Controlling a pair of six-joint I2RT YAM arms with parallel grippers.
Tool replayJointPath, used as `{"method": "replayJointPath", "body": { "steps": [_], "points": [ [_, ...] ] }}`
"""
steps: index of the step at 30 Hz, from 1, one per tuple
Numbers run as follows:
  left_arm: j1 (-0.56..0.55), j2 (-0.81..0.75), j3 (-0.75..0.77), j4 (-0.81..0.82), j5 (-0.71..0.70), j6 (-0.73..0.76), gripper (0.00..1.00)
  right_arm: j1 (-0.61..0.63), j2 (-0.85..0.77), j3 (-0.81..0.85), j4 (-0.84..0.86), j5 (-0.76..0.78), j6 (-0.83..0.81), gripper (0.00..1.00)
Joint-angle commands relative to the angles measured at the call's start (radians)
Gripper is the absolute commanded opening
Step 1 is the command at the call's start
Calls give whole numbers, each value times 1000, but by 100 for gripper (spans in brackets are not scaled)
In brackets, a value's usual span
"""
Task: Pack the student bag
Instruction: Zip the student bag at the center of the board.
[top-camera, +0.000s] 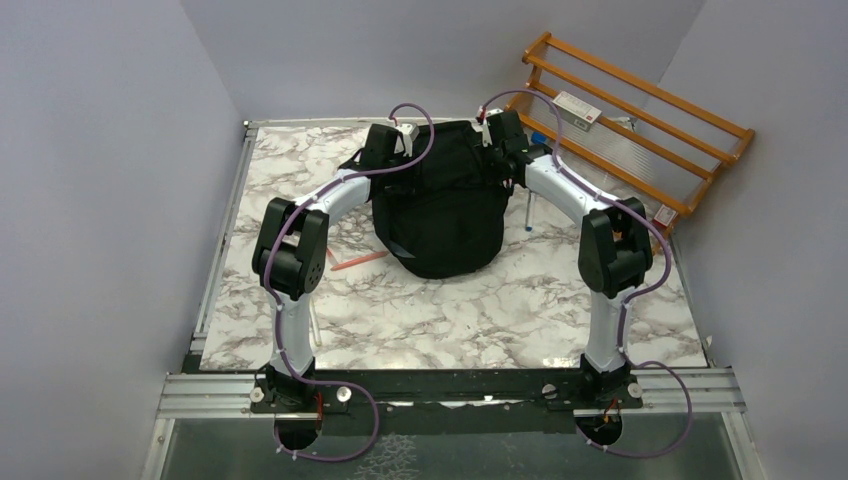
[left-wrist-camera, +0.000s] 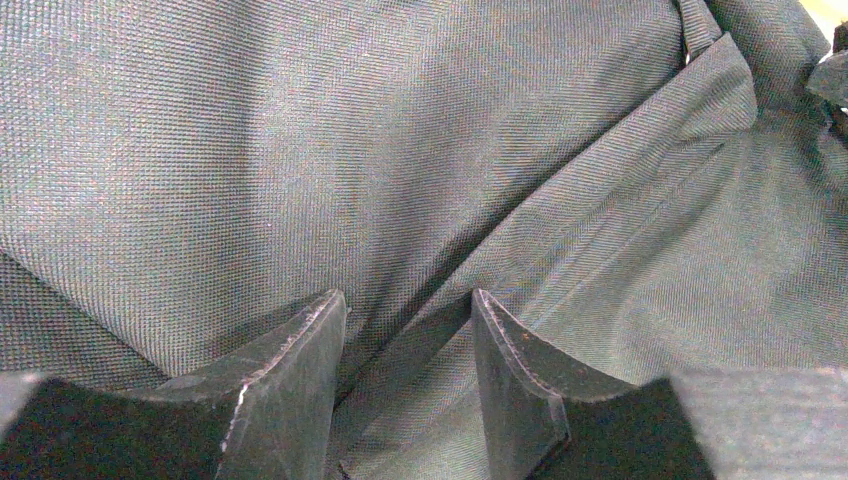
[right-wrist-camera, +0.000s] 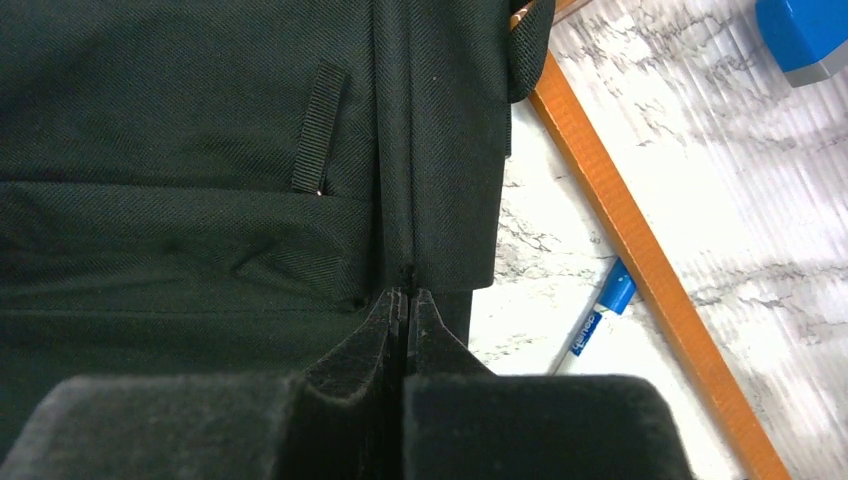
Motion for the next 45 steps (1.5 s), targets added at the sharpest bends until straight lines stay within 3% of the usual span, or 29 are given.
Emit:
{"method": "replayJointPath", "body": {
  "steps": [1,12,27,34,45],
  "points": [
    [7,-6,20,-28,19,6,50,-2,-3,16,20,5,10,1],
    [7,-4,23,-30,18,6,50,-2,-116,-47,25,46,43,1],
    [7,-13,21,-33,19,7,50,-11,-293,-235,41,-19,118,1],
    [7,-26,2,-6,43,6,50,-38,-375,-332,104,-142,154,1],
    [7,-33,-37,64,90,-13,52,-116,-468,-437,154,-471,187,1]
  ]
}}
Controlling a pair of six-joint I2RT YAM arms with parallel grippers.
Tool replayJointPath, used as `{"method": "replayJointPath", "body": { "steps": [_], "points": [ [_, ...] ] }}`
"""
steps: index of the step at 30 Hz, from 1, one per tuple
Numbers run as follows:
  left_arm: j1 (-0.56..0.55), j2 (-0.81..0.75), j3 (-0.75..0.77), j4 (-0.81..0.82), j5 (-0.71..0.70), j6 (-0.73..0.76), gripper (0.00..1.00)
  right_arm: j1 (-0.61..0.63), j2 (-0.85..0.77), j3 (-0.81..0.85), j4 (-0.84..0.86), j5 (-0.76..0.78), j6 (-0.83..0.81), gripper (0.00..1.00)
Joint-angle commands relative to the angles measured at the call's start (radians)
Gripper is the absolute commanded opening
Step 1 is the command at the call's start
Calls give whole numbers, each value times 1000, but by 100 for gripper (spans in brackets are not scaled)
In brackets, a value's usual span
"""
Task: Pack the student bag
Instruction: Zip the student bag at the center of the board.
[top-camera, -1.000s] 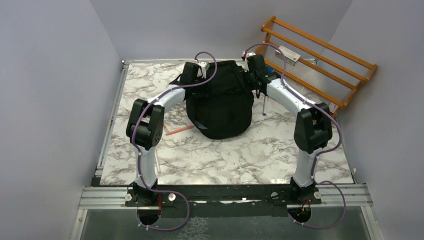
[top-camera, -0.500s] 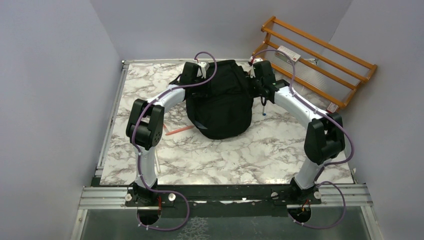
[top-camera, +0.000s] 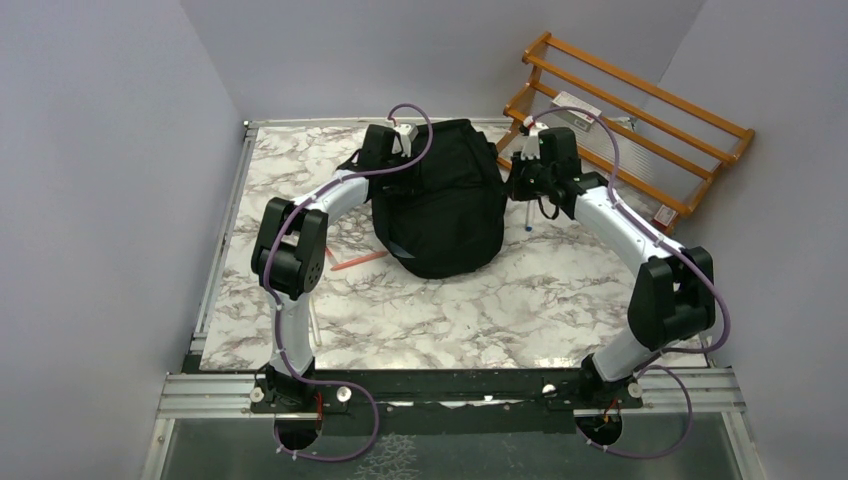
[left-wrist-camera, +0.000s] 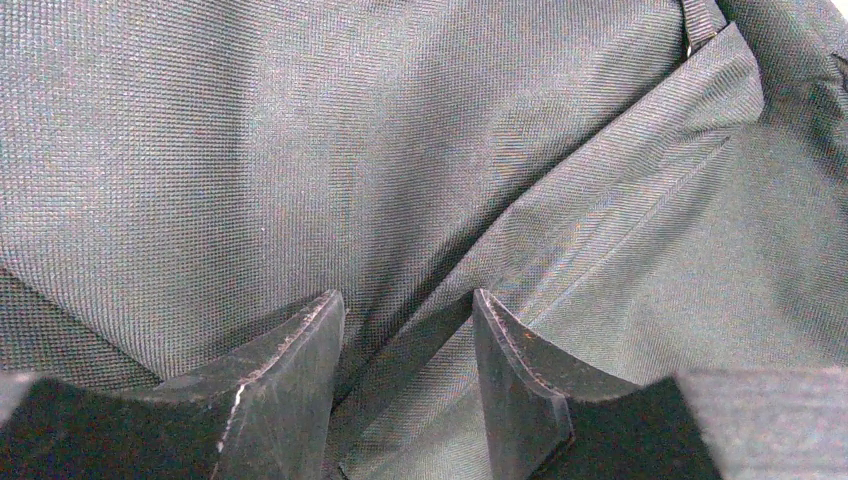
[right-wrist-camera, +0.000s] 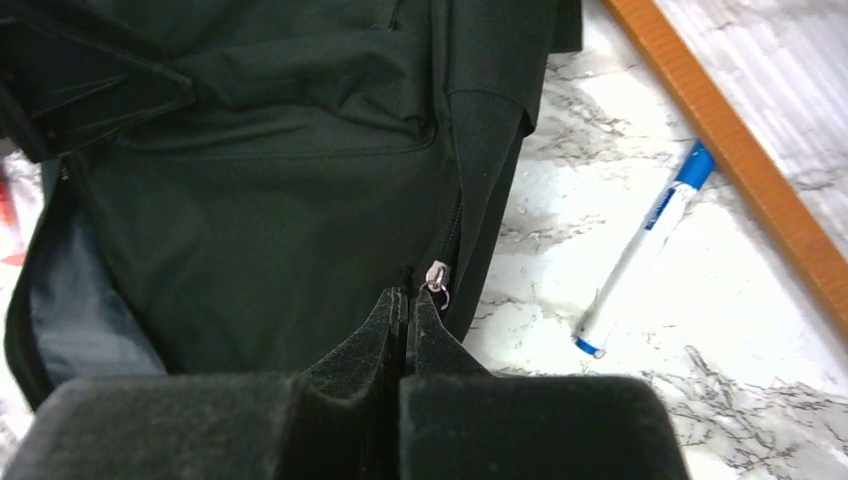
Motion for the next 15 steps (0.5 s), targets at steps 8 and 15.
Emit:
{"method": "replayJointPath", "body": {
  "steps": [8,15],
  "points": [
    [1,-27,-35,66,63,-14,52,-26,-73,-61,22,-351,48,1],
    [1,-17,-33,70,71,-15,52,-28,-80,-95,59,-540,104,1]
  ]
}}
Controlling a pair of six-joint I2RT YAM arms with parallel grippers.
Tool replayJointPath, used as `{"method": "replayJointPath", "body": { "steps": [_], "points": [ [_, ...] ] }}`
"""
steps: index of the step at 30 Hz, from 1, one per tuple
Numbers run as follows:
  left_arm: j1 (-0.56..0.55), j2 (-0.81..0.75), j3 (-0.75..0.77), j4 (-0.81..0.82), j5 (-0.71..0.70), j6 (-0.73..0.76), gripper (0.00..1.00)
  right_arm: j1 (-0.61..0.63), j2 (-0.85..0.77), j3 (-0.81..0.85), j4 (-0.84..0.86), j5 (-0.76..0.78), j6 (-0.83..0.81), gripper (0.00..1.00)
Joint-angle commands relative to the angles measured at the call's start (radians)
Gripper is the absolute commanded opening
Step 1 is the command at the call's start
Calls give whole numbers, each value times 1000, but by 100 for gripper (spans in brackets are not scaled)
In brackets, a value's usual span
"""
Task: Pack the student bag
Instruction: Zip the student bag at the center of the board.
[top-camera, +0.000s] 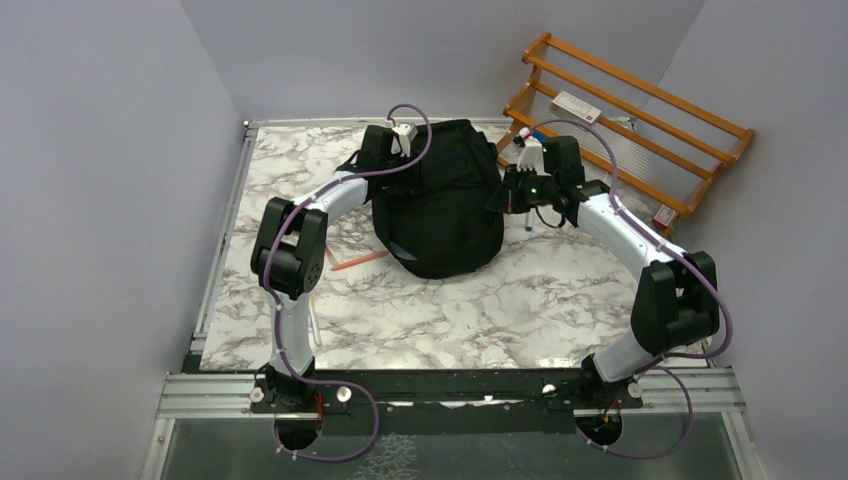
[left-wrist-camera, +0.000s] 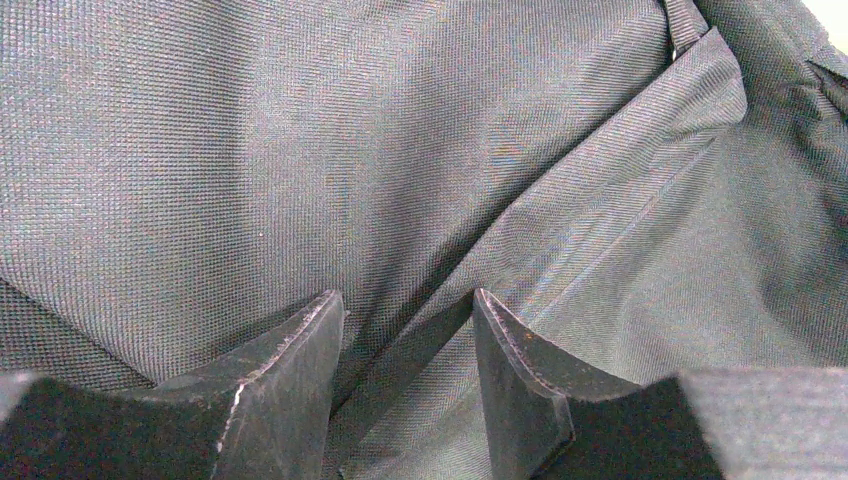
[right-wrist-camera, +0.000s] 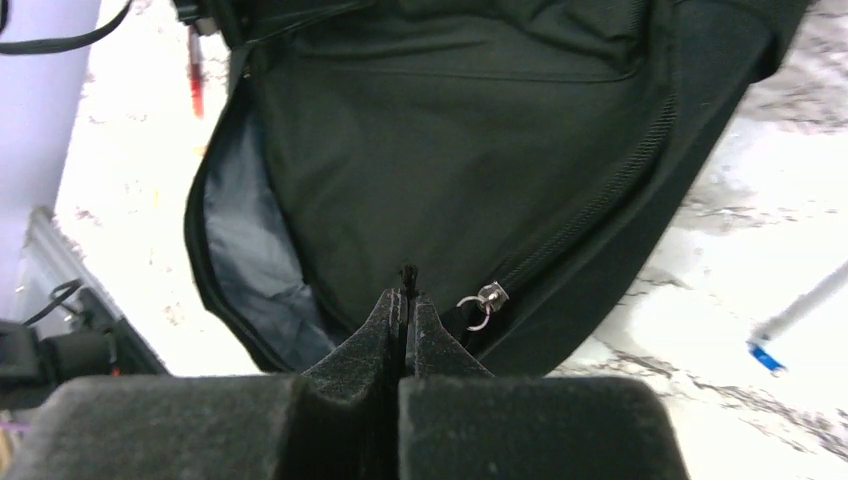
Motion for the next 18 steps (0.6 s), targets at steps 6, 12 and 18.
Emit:
{"method": "replayJointPath", "body": {
  "steps": [6,12,18],
  "points": [
    [-4,-9,-7,26,52,-10,52,-1,-12,-20,78,-368,52,1],
    [-4,-21,-12,29,49,-2,52,-1,-18,-17,90,-393,57,1],
    [-6,-137,-106,169,106,-9,53,-1,-72,-21,95,-170,82,1]
  ]
}}
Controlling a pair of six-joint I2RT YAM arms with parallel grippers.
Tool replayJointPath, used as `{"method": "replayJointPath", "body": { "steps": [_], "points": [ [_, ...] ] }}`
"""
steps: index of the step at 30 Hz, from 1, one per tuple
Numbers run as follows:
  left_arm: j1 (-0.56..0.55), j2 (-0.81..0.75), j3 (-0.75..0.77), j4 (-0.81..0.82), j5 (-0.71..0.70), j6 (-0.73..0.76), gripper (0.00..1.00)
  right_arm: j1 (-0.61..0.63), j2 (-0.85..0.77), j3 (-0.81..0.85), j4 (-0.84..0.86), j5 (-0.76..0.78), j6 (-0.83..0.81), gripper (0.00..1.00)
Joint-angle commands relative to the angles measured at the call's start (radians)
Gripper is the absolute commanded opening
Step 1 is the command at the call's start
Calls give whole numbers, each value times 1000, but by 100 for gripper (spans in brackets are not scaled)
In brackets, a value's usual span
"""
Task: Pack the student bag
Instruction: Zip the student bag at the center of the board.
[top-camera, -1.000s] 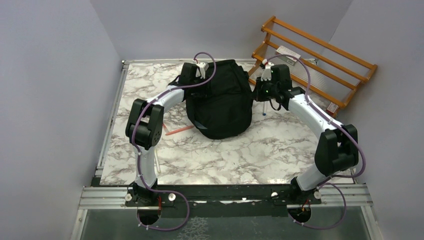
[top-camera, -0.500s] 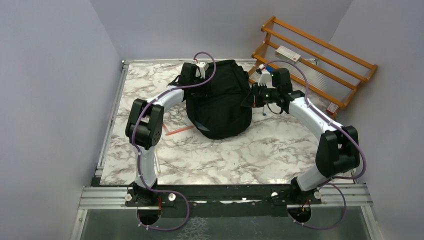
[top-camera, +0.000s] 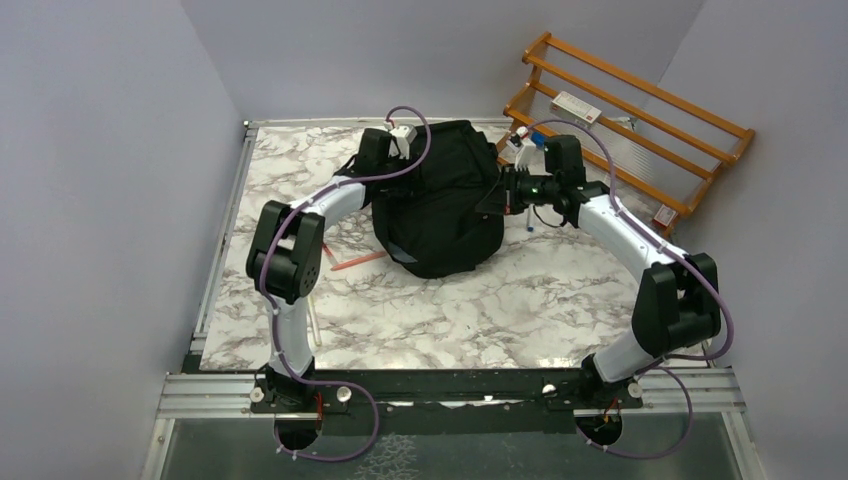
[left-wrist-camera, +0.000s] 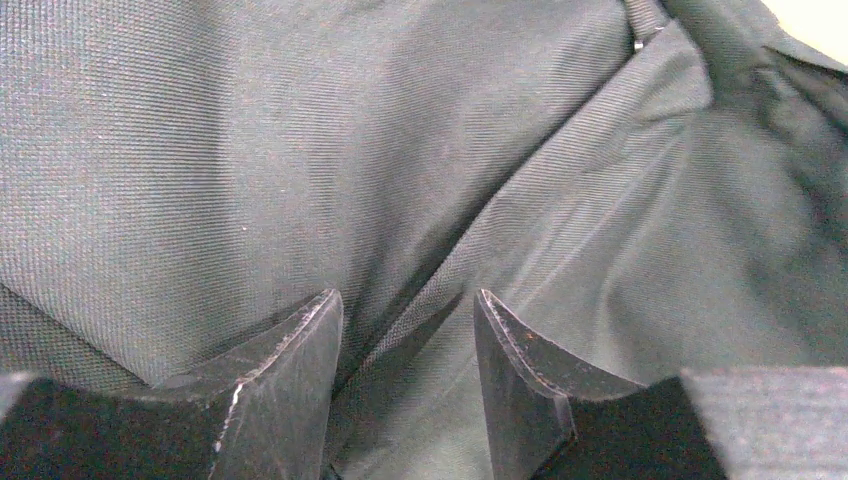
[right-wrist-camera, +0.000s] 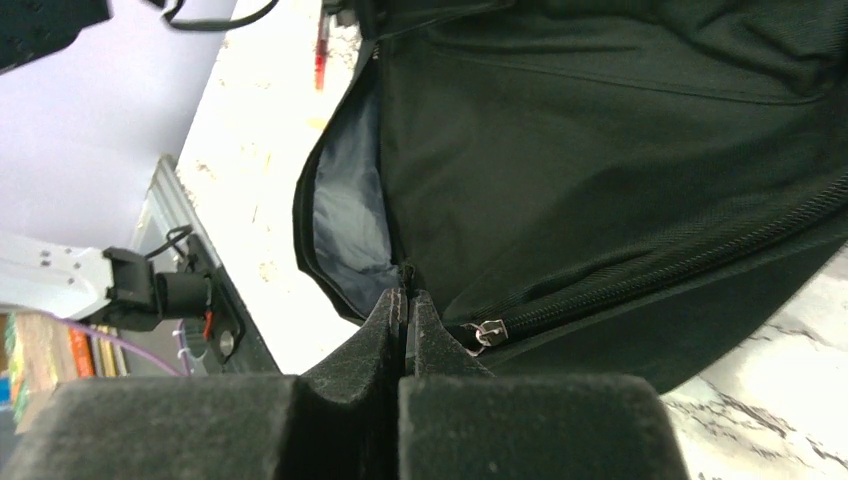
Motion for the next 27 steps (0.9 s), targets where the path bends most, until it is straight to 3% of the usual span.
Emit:
{"method": "replayJointPath", "body": {
  "steps": [1,6,9,14,20,27],
  "points": [
    [-7,-153,-102,168,102,-13,54,1,-77,-6,43,143,42,1],
    [-24,-291,-245,405,161,-99,61,1,-103,-11,75,301,85,1],
    [-44,-313,-268,448,204,-118,63,1,-96,-3,74,367,92,1],
    [-113,-302,-284,516,274,-112,69,1,-68,18,77,364,88,1],
    [-220,-293,-358,678,226,-14,73,1,-77,11,106,354,115,1],
    [-230,-255,-404,810,261,-43,74,1,-99,-8,133,332,150,1]
  ]
}}
